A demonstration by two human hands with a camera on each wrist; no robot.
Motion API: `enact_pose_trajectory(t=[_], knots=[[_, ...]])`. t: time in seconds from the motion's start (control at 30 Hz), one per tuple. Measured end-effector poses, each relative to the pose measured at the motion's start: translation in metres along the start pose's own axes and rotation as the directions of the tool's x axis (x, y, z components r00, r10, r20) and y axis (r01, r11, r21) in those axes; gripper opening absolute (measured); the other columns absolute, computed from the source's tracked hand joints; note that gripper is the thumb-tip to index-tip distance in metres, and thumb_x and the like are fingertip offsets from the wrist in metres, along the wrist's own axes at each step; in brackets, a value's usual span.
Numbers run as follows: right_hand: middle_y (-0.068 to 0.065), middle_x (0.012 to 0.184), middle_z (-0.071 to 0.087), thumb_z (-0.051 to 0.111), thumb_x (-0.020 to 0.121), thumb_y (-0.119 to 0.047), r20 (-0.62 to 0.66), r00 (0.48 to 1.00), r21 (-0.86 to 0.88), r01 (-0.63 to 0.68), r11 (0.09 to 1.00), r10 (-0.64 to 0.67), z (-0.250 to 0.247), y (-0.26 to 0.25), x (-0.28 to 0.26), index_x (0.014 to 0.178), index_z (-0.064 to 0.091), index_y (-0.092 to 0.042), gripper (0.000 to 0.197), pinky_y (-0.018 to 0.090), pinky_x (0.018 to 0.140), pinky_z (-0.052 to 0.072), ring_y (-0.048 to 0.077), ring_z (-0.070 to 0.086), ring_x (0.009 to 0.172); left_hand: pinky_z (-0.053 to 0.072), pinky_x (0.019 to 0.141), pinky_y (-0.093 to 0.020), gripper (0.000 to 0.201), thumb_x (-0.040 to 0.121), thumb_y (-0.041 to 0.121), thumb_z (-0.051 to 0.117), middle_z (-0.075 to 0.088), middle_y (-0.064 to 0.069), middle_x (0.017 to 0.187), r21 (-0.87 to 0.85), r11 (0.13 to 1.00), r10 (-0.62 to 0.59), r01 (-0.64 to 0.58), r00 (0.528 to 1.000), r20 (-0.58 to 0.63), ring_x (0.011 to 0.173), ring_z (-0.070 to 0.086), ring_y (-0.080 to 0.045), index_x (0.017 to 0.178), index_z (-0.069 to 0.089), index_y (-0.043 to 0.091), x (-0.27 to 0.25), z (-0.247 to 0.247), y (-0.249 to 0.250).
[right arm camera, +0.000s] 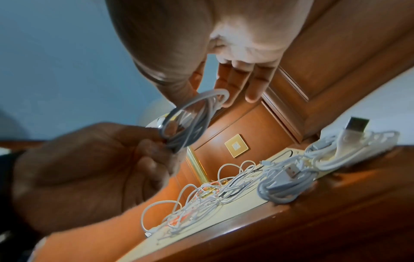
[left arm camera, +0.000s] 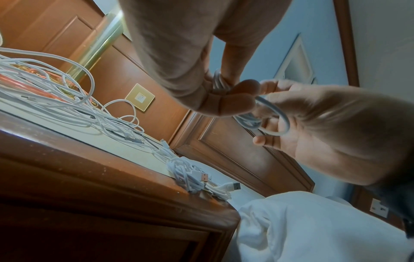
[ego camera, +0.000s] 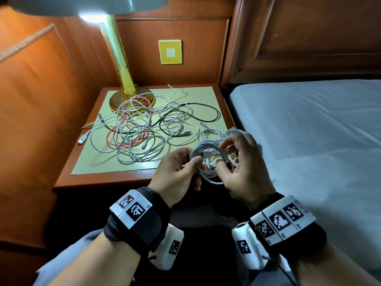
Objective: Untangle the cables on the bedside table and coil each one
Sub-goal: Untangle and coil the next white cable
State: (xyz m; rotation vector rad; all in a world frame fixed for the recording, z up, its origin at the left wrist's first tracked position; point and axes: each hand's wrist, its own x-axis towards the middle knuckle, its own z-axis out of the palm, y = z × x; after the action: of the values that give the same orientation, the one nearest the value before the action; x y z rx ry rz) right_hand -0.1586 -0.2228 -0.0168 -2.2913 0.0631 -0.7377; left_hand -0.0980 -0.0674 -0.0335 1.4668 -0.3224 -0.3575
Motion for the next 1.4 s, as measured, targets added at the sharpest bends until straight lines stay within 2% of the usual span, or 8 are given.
enact_pose_trajectory(t=[0.1, 0.27, 0.53, 0.73, 0.87, 1.03, 1.2, 1.4], knots=[[0.003, 0.103, 0.054, 0.078, 0.073, 0.000, -0.056, 0.994, -0.128, 0.088, 0.988, -0.096, 0.003, 0.002, -0.002, 0.099, 0.071, -0.018, 0.032, -0.003, 0.081, 0.030, -0.008, 0.036, 0.090, 0.045, 0.040, -0.025, 0.015, 0.098, 0.005, 0.056, 0.061, -0.004, 0.064, -0.029, 1.000, 0.004, -0.004, 1.000, 0.000, 0.041, 0.048, -0.017, 0.085, 0.057, -0.001, 0.000, 0.002, 0.002], [0.000, 0.093, 0.059, 0.087, 0.066, -0.002, -0.027, 0.995, -0.152, 0.091, 0.984, -0.096, 0.006, 0.002, 0.000, 0.101, 0.077, -0.021, 0.041, -0.006, 0.085, 0.025, 0.000, 0.047, 0.079, 0.044, 0.038, -0.024, 0.014, 0.099, 0.004, 0.053, 0.062, -0.002, 0.063, -0.068, 0.998, -0.009, 0.009, 1.000, 0.006, 0.039, 0.044, -0.013, 0.085, 0.058, 0.002, -0.002, 0.001, 0.003], [-0.006, 0.092, 0.057, 0.078, 0.083, -0.008, 0.073, 0.988, -0.020, 0.138, 0.990, -0.136, 0.009, 0.009, 0.003, 0.102, 0.066, -0.010, 0.022, 0.005, 0.071, 0.044, 0.002, 0.053, 0.074, 0.047, 0.042, -0.025, 0.011, 0.097, 0.009, 0.058, 0.061, -0.007, 0.068, -0.100, 0.994, -0.043, 0.044, 0.999, 0.017, 0.042, 0.041, -0.014, 0.090, 0.066, 0.007, -0.002, -0.001, 0.006], [-0.014, 0.072, 0.066, 0.069, 0.093, -0.023, 0.091, 0.991, 0.155, -0.112, 0.981, 0.099, 0.000, 0.008, 0.010, 0.100, 0.063, -0.012, 0.014, 0.002, 0.067, 0.041, -0.006, 0.063, 0.067, 0.042, 0.050, -0.019, 0.018, 0.098, 0.020, 0.061, 0.061, 0.010, 0.066, 0.406, 0.907, 0.124, -0.112, 0.992, -0.002, 0.049, 0.053, -0.006, 0.094, 0.067, 0.036, 0.004, -0.011, -0.003], [-0.012, 0.074, 0.066, 0.068, 0.091, -0.035, 0.025, 0.964, 0.218, -0.265, 0.939, 0.266, -0.009, 0.016, 0.019, 0.092, 0.062, -0.017, 0.020, 0.007, 0.064, 0.043, -0.005, 0.062, 0.065, 0.038, 0.061, -0.008, 0.014, 0.098, 0.018, 0.061, 0.060, 0.019, 0.070, 0.578, 0.778, 0.229, -0.247, 0.968, 0.105, 0.063, 0.055, 0.006, 0.107, 0.070, 0.025, 0.001, -0.011, -0.002], [-0.008, 0.077, 0.072, 0.066, 0.091, -0.043, 0.031, 0.919, 0.264, -0.388, 0.883, 0.394, -0.007, 0.022, 0.018, 0.092, 0.062, -0.023, 0.020, 0.030, 0.073, 0.058, 0.007, 0.069, 0.072, 0.038, 0.056, -0.014, 0.010, 0.100, 0.020, 0.056, 0.056, 0.015, 0.064, 0.572, 0.774, 0.184, -0.270, 0.961, 0.206, 0.054, 0.052, 0.002, 0.101, 0.066, 0.020, -0.002, -0.006, -0.006], [-0.005, 0.068, 0.070, 0.076, 0.087, -0.029, 0.194, 0.910, 0.195, -0.403, 0.894, 0.367, -0.002, 0.021, 0.012, 0.110, 0.065, -0.023, 0.026, 0.014, 0.059, 0.048, 0.000, 0.060, 0.053, 0.053, 0.062, -0.030, 0.012, 0.100, 0.023, 0.057, 0.061, 0.011, 0.067, 0.555, 0.774, 0.163, -0.305, 0.943, 0.291, 0.056, 0.061, -0.008, 0.106, 0.067, 0.023, -0.006, -0.012, -0.005], [-0.005, 0.069, 0.071, 0.081, 0.081, -0.035, 0.143, 0.897, 0.131, -0.436, 0.891, 0.418, 0.000, 0.026, 0.013, 0.079, 0.068, -0.020, 0.020, 0.019, 0.059, 0.052, 0.004, 0.063, 0.058, 0.042, 0.064, -0.013, 0.007, 0.096, 0.026, 0.064, 0.063, 0.017, 0.072, 0.551, 0.758, 0.243, -0.348, 0.936, 0.256, 0.066, 0.058, -0.001, 0.101, 0.068, 0.024, -0.004, -0.009, -0.009]])
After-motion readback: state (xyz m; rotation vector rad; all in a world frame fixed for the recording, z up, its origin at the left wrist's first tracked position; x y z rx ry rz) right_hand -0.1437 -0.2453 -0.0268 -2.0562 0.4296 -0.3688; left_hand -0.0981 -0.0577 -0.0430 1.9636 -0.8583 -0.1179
